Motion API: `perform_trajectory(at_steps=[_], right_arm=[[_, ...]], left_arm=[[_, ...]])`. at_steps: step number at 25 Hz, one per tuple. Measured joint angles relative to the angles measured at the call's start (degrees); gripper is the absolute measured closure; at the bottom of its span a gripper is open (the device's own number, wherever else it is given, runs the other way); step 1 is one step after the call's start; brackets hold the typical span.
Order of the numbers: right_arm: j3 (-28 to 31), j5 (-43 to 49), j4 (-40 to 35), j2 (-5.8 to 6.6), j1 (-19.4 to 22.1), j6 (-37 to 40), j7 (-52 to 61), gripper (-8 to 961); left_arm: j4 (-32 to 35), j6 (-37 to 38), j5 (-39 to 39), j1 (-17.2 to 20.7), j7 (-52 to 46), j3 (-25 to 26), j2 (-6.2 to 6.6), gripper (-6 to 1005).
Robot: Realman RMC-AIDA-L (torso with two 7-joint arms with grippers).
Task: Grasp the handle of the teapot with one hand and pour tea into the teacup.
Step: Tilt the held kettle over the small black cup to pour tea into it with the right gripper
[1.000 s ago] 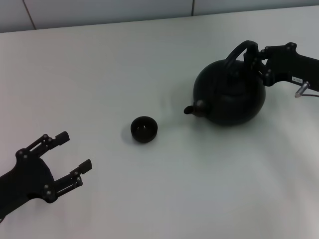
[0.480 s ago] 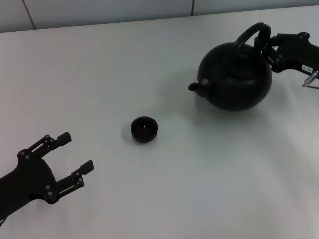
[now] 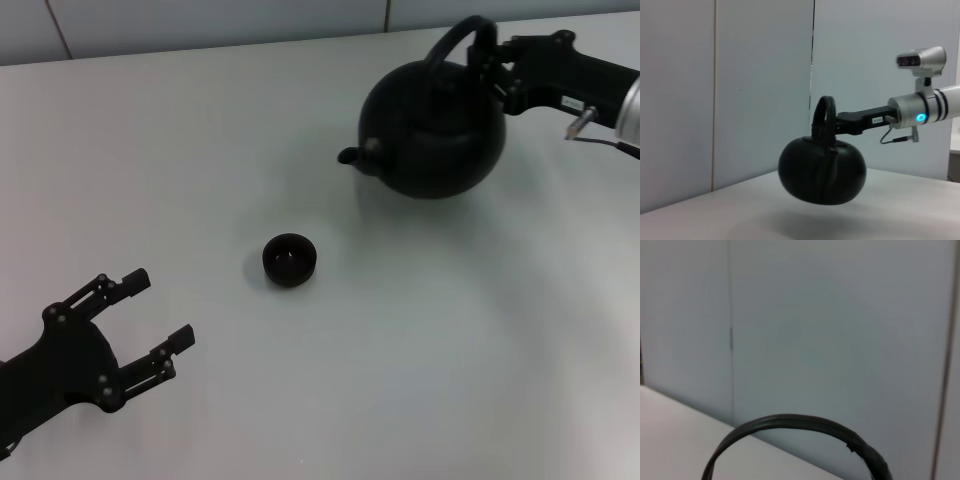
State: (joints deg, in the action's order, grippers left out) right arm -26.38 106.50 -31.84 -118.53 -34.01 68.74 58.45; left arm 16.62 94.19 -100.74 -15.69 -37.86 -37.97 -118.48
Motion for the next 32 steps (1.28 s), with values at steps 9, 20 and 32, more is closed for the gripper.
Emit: perform_trajectory(at_steps=[9, 20, 32], right_arm=[[-2.46, -0.14, 0.17, -0.36, -2.28, -0.61, -4.66, 876], [-6.64, -1.94, -0.02, -0.44, -3.66, -0.38, -13.12, 877], [-10.59, -6.75, 0.19, -0.7, -3.48, -0.32, -21.05, 874]], left_arm=[[-0.21, -0.2, 0.09, -0.38, 0.14, 0.0, -0.05, 200], [-0.28, -0.45, 0.12, -0.92, -0.03, 0.07, -0.06, 200], [-0.89, -0.53, 0.12, -0.91, -0.45, 0.36, -0.06, 200]])
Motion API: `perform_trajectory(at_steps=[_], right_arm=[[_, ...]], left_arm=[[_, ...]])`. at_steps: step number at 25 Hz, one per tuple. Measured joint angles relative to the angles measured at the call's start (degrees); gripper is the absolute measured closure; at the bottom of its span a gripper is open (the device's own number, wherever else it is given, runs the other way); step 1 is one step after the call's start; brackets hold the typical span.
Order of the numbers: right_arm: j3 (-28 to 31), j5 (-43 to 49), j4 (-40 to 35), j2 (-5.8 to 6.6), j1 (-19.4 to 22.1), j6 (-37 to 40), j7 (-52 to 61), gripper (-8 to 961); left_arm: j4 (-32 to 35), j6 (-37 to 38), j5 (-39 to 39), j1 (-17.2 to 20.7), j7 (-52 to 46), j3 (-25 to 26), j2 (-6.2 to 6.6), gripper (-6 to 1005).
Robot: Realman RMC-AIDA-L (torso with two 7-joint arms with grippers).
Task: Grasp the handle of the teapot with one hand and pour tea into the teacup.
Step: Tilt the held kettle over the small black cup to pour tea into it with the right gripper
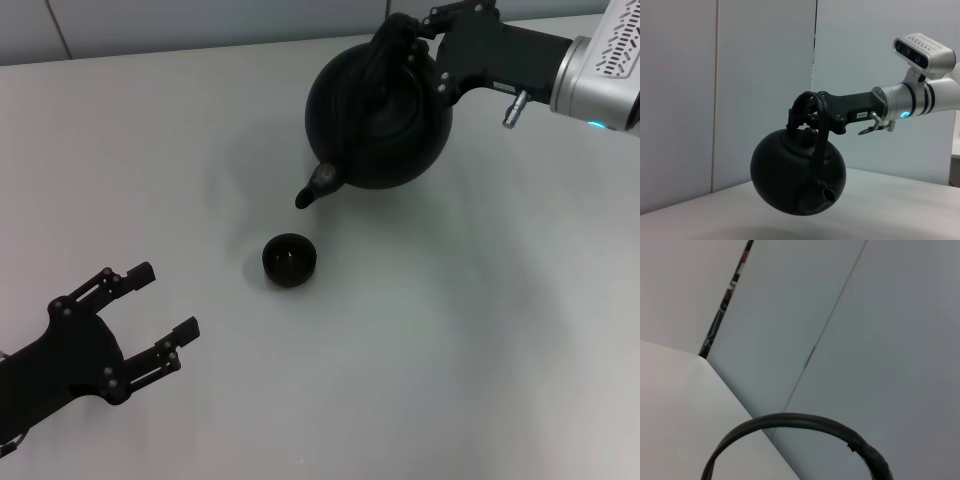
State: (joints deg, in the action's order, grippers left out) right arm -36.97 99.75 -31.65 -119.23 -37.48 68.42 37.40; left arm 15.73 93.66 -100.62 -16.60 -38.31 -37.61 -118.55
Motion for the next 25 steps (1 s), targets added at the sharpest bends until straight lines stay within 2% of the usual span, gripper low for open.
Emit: perform_trajectory(at_steps=[25], right_arm=[[-6.44, -4.73, 1.35, -0.3, 0.55, 0.09, -15.23, 867]], left_arm=[[-0.79, 0.45, 0.0, -0.1, -0.67, 0.0, 0.09, 200]])
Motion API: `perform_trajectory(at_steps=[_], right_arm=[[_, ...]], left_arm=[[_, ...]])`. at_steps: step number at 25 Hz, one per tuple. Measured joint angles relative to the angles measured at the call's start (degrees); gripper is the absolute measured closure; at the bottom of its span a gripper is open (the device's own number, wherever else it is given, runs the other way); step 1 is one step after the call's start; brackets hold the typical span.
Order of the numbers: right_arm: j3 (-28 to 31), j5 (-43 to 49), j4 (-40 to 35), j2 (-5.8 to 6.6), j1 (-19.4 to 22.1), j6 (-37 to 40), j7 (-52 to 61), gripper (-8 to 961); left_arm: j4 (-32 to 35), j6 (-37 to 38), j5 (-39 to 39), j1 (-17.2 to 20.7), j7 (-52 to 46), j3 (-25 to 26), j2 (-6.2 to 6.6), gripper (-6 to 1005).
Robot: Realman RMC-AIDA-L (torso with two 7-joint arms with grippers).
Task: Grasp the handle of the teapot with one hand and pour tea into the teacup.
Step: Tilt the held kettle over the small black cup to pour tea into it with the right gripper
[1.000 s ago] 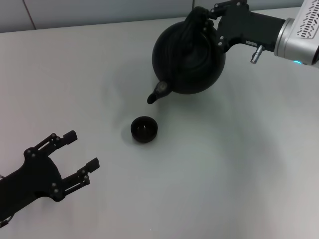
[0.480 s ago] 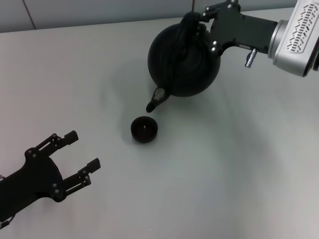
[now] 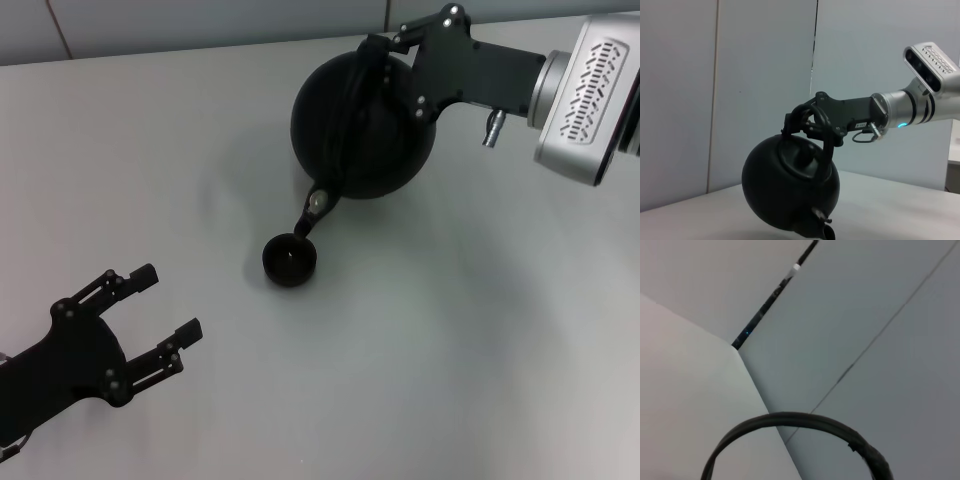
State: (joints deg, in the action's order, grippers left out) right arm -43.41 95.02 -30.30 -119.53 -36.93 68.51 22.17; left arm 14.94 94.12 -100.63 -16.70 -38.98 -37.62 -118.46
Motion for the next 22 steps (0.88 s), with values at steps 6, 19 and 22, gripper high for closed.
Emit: perform_trajectory(at_steps=[6, 19, 22], right_arm=[[-2.14, -2.62, 1.01, -0.07, 0.01, 0.05, -4.98, 866], [-5.11, -4.47, 0.8, -0.15, 0.47, -0.29, -7.2, 863], [-5.37, -4.43, -0.07, -0.16, 0.47, -2.08, -1.11, 862]], left_arm=[[0.0, 0.05, 0.0, 0.0, -0.04, 0.0, 0.0, 200], [0.0, 0.19, 0.0, 0.06, -0.05, 0.0, 0.09, 201], [0.0, 0.21, 0.0, 0.14, -0.02, 0.0, 0.08, 201]])
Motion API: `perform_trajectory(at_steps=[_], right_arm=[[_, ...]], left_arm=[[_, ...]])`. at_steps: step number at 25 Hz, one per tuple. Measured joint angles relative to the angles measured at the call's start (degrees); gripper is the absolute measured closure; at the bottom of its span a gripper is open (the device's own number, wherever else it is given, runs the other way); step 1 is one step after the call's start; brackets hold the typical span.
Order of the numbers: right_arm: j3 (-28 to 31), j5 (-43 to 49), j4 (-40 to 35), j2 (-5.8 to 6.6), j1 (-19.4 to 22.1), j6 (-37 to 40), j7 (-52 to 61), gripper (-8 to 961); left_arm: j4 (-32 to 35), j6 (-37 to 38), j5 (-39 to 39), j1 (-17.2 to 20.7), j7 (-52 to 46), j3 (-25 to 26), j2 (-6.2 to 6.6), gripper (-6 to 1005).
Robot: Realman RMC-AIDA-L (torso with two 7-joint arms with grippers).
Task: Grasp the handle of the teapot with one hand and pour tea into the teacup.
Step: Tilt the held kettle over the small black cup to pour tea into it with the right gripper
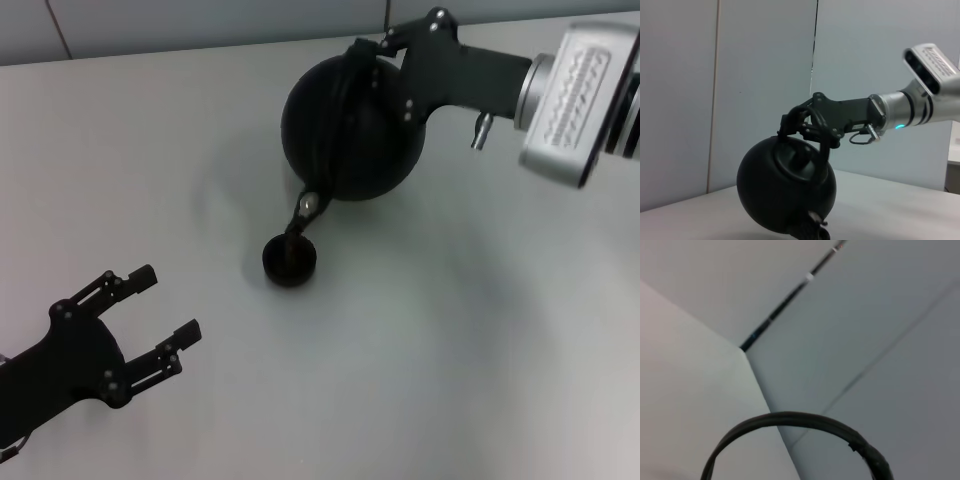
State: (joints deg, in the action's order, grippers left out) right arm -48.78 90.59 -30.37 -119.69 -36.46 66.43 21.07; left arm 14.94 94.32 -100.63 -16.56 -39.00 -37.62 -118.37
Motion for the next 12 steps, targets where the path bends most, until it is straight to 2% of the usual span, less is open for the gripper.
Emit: perform_trajectory(at_steps=[1, 2, 3, 4, 6, 12], right_arm=[[-1.56, 0.26, -1.48, 0.08, 0.06, -2.09, 7.63, 862], [-1.56, 0.26, -1.48, 0.08, 0.06, -2.09, 7.63, 861], [-4.15, 0.5, -3.19, 0.29, 0.59, -4.04, 15.0, 861], [-4.15, 0.5, -3.19, 0.29, 0.59, -4.04, 15.0, 861], [-6.95, 2.33, -6.38, 0.4, 2.03, -5.79, 23.93, 860], [-6.47, 4.54, -9.4, 0.49, 3.98, -5.35, 33.85, 859]], left_arm=[[0.0, 0.11, 0.0, 0.05, 0.0, 0.0, -0.03, 201], [0.0, 0.11, 0.0, 0.05, 0.0, 0.0, -0.03, 201], [0.0, 0.2, 0.0, 0.1, 0.0, 0.0, -0.03, 201], [0.0, 0.3, 0.0, 0.13, 0.0, 0.0, -0.04, 201], [0.0, 0.5, 0.0, 0.18, -0.01, 0.03, -0.05, 201], [0.0, 0.65, 0.0, 0.21, -0.02, 0.17, -0.08, 201]])
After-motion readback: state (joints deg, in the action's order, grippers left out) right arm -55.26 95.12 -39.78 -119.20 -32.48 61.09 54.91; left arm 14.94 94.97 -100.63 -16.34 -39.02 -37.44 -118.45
